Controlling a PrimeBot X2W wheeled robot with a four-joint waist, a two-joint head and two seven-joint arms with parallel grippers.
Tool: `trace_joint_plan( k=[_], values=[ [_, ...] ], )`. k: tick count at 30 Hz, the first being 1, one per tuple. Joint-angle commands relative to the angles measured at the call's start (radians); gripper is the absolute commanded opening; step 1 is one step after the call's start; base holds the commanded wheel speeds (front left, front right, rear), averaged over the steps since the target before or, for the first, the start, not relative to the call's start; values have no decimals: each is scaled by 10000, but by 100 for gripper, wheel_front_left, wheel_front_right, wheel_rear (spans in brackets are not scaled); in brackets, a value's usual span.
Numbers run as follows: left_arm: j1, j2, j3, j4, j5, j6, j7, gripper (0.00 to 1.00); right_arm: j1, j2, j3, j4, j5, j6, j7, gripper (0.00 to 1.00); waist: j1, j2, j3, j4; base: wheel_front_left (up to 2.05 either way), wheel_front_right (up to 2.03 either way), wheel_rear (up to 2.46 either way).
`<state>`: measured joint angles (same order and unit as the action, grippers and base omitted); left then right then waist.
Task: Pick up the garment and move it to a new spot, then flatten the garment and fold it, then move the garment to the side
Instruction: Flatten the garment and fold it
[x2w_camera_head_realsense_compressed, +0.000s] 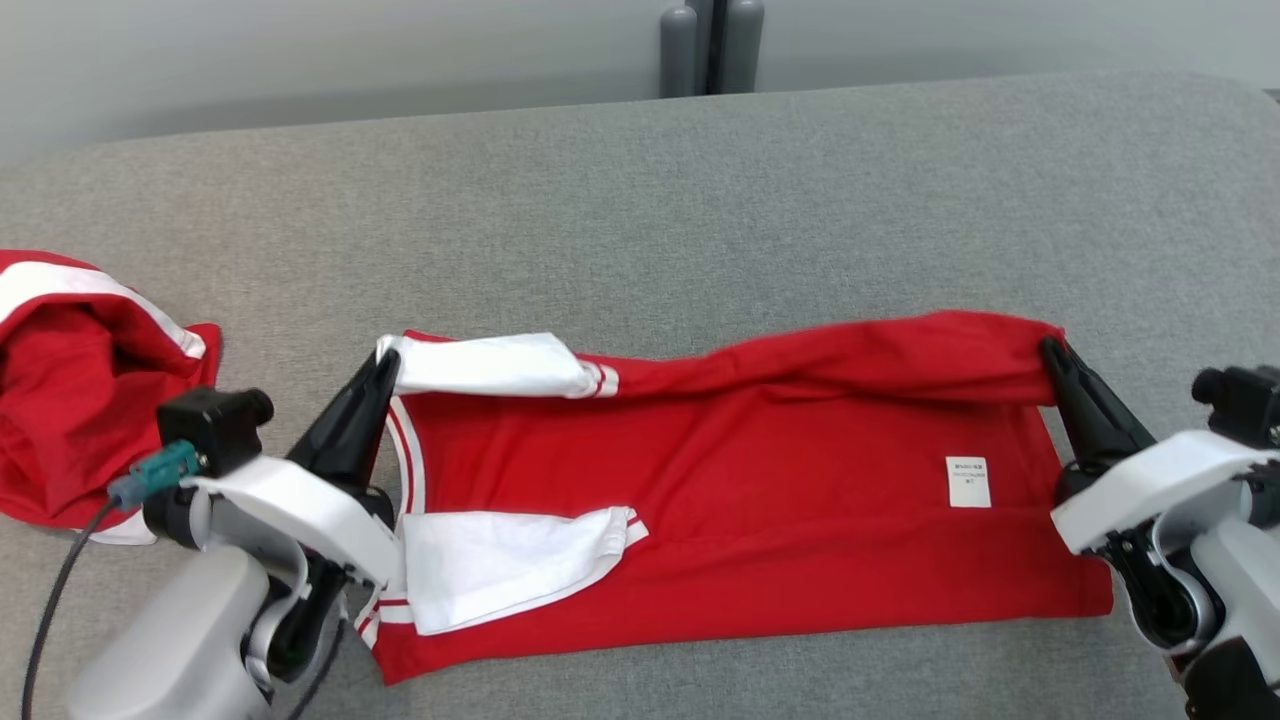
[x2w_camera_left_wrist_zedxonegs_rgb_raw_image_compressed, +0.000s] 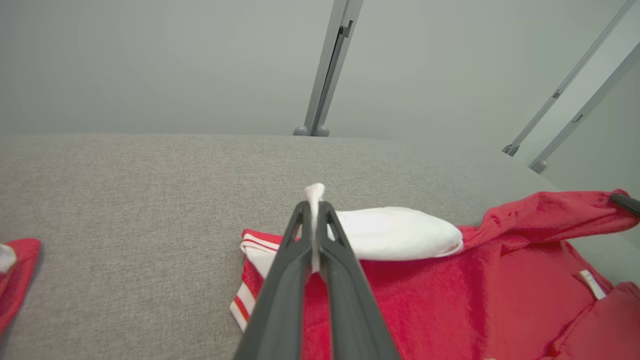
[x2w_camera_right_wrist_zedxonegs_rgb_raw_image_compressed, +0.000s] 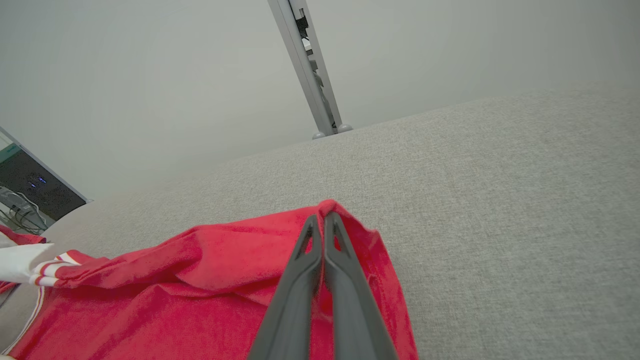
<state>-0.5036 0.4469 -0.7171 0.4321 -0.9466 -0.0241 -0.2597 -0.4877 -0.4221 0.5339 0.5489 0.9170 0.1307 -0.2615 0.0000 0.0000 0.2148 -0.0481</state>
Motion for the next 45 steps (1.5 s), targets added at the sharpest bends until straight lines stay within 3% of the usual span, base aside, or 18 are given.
trace_joint_plan(
  k=[1,11,17,18,19,20,30,37,45],
  values=[
    [271,-42,129,-207,67,91,-57,0,261,-88,-165,-68,-28,3,-49,0,0,0,-79,76,0,0,0],
    [2073,-673,1014,-888,348,322,-48,0,1408,-92,-737,-161,-57,3,-51,0,0,0,-388,283,0,0,0],
    [2838,-1038,1265,-932,547,165,-49,0,1722,-73,-814,44,-141,3,-43,0,0,0,-491,281,0,0,0],
    [2905,-1094,1384,-951,597,198,-51,3,1733,-76,-795,81,-161,3,-41,56,0,0,-509,284,0,0,0],
    [2963,-1153,1535,-996,671,247,-51,39,1718,-77,-780,92,-192,3,-41,100,0,0,-524,290,0,0,0],
    [3060,-1236,1668,-1046,732,259,-50,100,1719,-66,-777,110,-197,3,-42,100,0,0,-542,297,0,0,0],
    [3955,-1897,3993,-1838,2397,233,-44,100,1871,-295,-1023,64,-484,3,-48,100,0,0,-959,342,0,0,0],
    [4442,-2641,5953,-2480,4206,195,-43,100,1294,-103,-979,1003,-1018,3,806,100,0,0,-1162,425,0,0,0],
    [4578,-3292,7195,-2389,5698,-32,-45,100,723,342,-974,2256,-1172,3,1570,100,0,0,-1132,770,0,0,0]
  ],
)
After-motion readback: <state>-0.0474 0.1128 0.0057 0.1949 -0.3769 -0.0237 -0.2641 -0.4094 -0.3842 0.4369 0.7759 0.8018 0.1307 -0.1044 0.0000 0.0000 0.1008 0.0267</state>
